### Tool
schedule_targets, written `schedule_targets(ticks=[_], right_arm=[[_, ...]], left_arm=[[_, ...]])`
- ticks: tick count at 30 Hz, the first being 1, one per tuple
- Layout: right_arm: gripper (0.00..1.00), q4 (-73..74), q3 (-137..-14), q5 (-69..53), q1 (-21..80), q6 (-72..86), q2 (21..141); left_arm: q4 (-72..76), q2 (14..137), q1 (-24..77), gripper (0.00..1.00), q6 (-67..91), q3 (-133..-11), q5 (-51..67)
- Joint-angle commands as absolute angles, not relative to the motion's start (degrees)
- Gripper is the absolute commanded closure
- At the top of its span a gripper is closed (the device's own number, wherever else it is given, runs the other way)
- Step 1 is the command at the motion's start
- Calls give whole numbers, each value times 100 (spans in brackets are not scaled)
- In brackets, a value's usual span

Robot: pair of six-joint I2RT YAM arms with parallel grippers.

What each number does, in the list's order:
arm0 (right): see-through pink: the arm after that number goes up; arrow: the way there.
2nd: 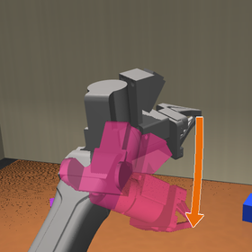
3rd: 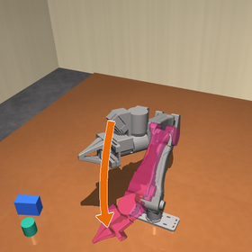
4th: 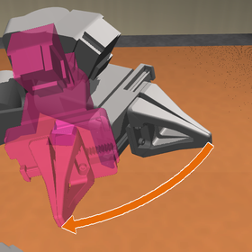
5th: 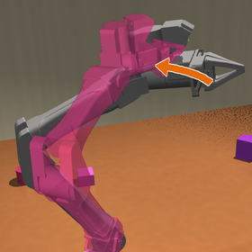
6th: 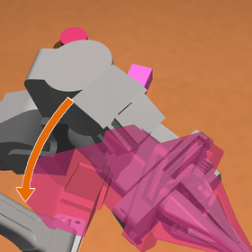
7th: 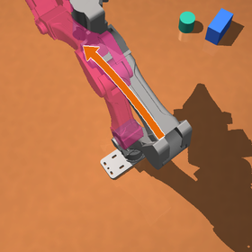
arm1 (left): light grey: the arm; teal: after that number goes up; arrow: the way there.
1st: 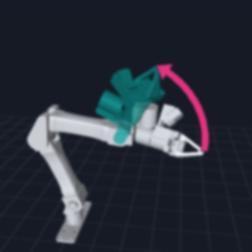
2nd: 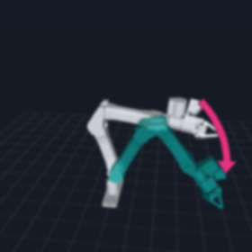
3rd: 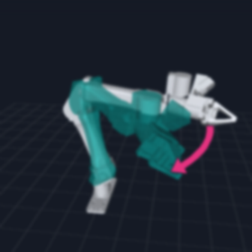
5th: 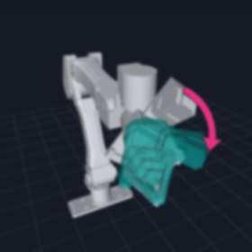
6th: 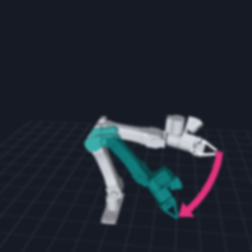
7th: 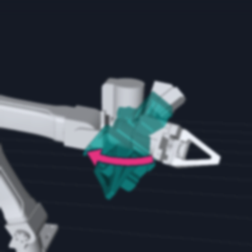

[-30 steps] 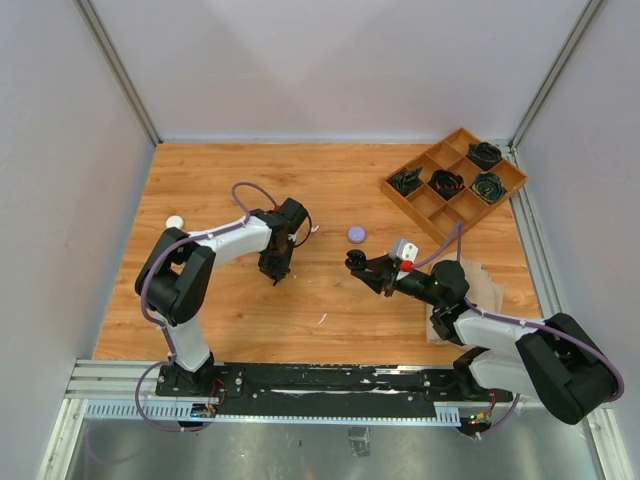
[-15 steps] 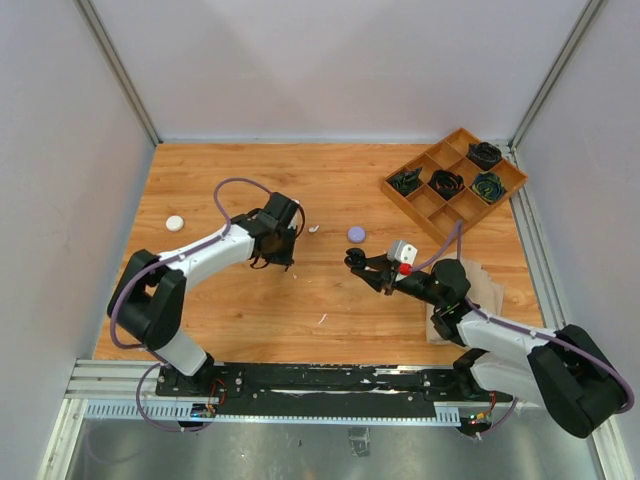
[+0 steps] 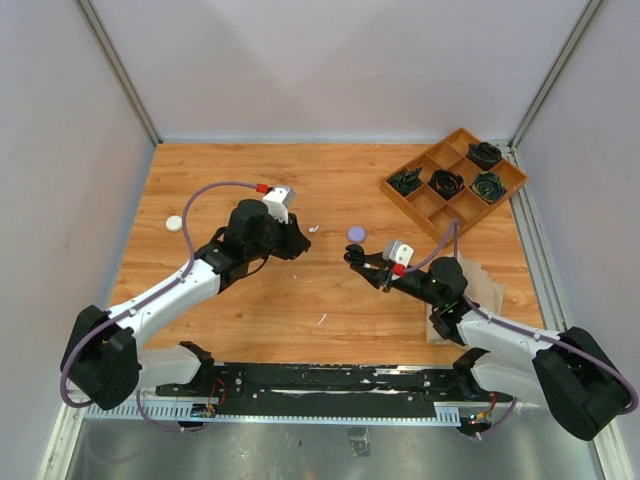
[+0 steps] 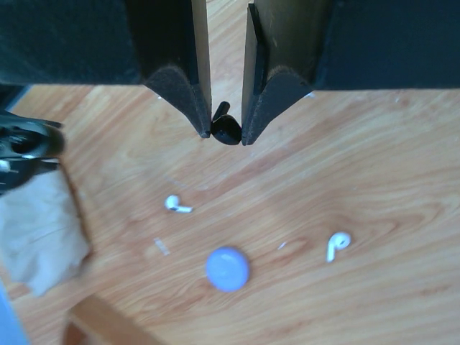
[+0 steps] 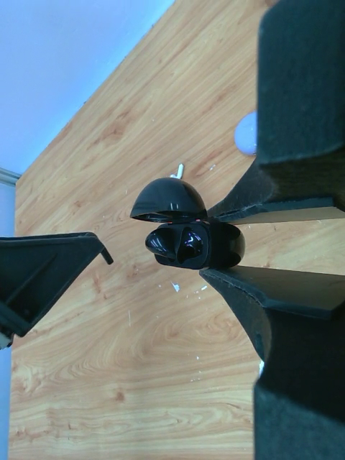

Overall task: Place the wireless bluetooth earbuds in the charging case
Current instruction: Pick up the earbud from the center of the board, then place the earbud in the charging case.

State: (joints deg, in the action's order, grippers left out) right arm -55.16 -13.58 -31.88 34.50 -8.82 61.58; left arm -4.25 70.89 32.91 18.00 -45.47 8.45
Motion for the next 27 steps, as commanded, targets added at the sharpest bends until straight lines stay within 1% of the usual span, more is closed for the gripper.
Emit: schedule_targets(ticks=[1, 7, 16, 27], right_arm=[[88, -5710, -1636, -2901, 3615, -1062, 6250], [88, -6143, -1722, -2374, 3808, -1158, 6576], [88, -7156, -1688, -1191, 4272, -1448, 7091], [89, -7608, -1663, -873, 4420, -1518, 7198]], left_arm=[[841, 6630, 3355, 78, 1708, -4281, 1477], [1453, 6233, 3486, 78, 1842, -4100, 1610], [1686, 6072, 4158, 78, 1840, -4210, 852], [2384, 6331, 4700, 78, 1973, -4188, 189]])
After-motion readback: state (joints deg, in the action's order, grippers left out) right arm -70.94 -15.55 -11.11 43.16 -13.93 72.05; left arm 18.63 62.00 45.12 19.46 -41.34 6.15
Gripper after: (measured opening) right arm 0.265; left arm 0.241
